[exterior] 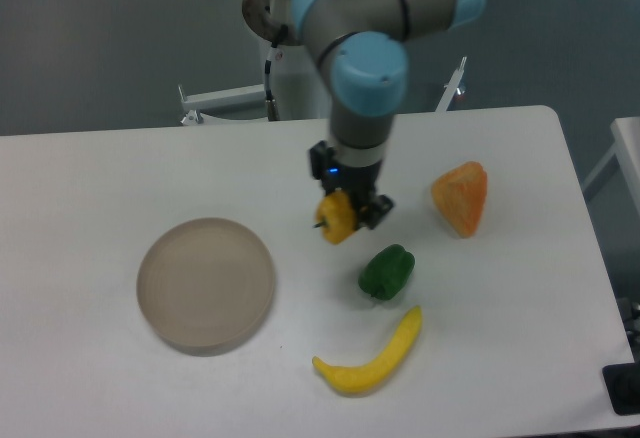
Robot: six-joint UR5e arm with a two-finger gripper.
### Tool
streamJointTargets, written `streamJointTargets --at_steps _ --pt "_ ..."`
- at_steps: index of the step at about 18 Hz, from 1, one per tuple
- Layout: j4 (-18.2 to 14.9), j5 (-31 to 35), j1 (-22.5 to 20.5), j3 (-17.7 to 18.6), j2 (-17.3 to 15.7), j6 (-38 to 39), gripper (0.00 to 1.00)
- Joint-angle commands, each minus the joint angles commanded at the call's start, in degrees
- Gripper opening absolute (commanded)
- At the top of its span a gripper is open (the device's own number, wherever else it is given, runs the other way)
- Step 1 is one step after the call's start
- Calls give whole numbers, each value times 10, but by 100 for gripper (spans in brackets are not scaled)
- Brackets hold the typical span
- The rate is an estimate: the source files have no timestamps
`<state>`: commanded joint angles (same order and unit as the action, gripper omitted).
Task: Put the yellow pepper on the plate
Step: 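Carry the yellow pepper over the beige plate and lower it, then open the gripper to release the yellow pepper onto the plate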
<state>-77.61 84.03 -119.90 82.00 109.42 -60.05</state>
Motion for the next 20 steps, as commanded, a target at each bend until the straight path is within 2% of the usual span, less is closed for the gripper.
streamJointTargets --at_steps 4,9,16,17,18,20 --pt "6 -29 43 0 23 54 3" --pt "71 -31 76 0 55 95 3" --pt "108 -29 115 -1 93 122 5" --pt "112 -29 120 -1 100 123 9" --pt "114 -29 121 -1 105 121 18" --pt "126 -29 121 -1 105 117 47"
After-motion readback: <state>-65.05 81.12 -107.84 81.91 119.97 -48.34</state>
